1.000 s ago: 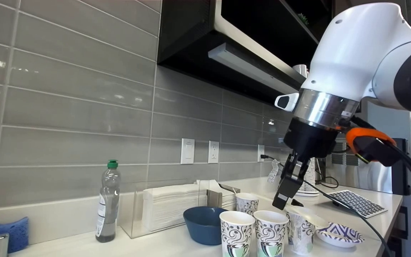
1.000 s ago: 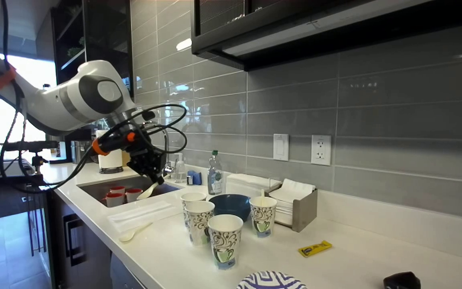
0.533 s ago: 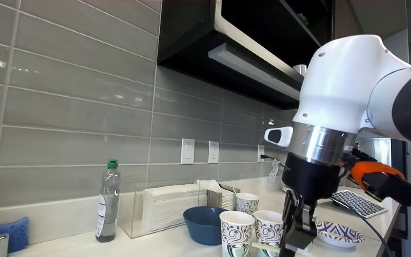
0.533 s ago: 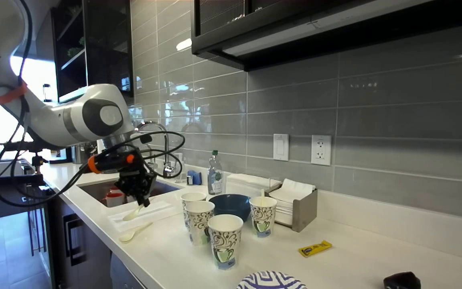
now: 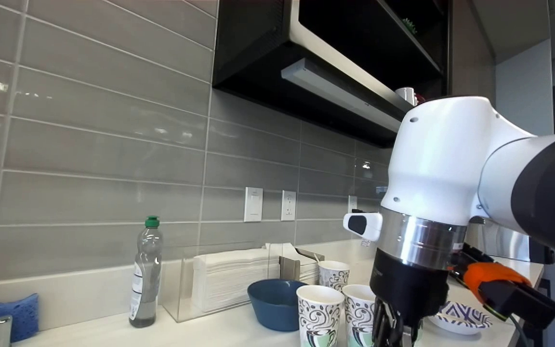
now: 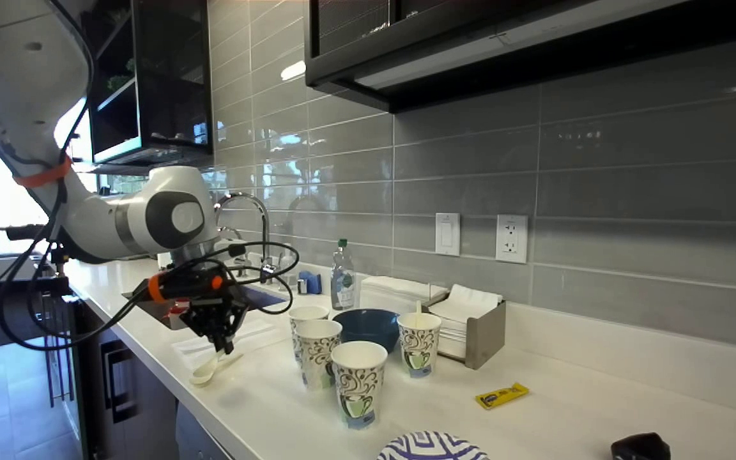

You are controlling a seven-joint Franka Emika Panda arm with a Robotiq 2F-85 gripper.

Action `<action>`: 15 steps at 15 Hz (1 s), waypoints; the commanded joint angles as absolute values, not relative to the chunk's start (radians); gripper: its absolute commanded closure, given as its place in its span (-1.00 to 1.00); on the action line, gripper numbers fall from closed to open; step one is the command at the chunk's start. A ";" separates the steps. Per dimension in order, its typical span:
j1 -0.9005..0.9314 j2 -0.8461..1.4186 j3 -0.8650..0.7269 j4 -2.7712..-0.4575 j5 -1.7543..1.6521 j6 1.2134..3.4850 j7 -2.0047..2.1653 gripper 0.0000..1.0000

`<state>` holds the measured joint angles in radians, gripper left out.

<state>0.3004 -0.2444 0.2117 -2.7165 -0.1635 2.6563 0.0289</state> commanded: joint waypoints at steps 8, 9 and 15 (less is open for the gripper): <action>0.229 -0.064 0.219 -2.627 -0.181 2.697 0.055 0.93; 0.227 -0.058 0.219 -2.620 -0.180 2.693 0.054 0.93; 0.227 -0.086 0.223 -2.613 -0.187 2.669 0.072 -0.33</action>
<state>0.2375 -0.0677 0.2105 -2.6270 -0.1649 2.6950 0.0400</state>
